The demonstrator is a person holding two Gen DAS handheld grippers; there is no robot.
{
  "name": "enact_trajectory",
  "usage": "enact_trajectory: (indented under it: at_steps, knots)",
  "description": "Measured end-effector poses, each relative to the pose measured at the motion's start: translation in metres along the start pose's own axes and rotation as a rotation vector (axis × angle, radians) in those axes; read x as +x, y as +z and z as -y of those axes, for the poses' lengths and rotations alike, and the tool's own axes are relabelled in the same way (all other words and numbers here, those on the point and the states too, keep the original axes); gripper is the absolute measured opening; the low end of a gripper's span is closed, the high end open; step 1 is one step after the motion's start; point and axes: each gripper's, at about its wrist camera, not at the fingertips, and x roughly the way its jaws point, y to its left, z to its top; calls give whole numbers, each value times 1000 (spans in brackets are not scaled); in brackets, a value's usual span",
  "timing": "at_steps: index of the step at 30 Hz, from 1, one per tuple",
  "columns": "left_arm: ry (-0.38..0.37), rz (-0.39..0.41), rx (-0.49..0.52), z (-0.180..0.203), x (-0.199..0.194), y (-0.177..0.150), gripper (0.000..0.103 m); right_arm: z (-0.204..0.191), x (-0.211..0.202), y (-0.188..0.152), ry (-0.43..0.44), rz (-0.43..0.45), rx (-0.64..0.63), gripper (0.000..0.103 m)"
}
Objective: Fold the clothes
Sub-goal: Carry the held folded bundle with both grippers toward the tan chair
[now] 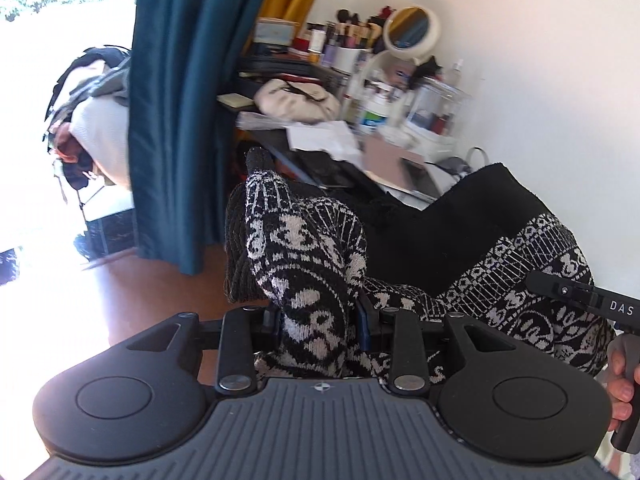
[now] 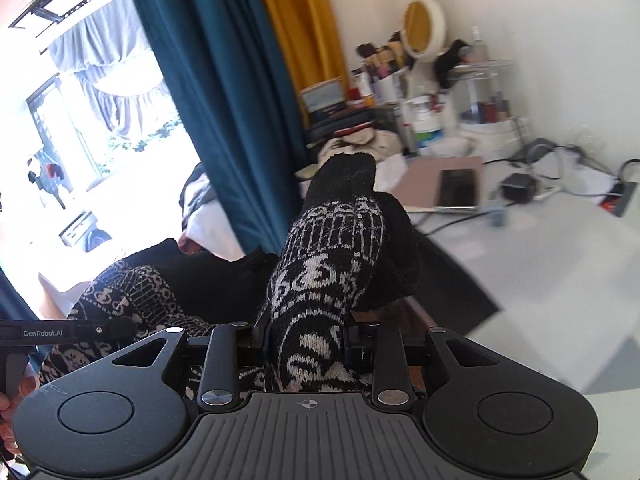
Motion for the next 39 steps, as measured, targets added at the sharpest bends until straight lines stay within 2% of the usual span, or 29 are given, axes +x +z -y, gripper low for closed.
enact_trajectory:
  at_steps: [6, 15, 21, 27, 32, 39]
  knots:
    - [48, 0, -49, -76, 4, 19, 33, -73, 80, 5, 57, -61, -29, 27]
    - [112, -20, -151, -186, 55, 55, 33, -127, 221, 32, 113, -149, -55, 27]
    - [150, -37, -226, -265, 110, 112, 33, -148, 352, 75, 158, -187, -24, 27]
    - [206, -19, -293, -335, 150, 174, 33, -185, 470, 137, 229, -216, -83, 27]
    - [246, 17, -371, -397, 164, 203, 33, -232, 561, 183, 285, -234, -130, 27]
    - [258, 62, -426, -515, 175, 238, 33, -319, 668, 213, 323, -254, -174, 27]
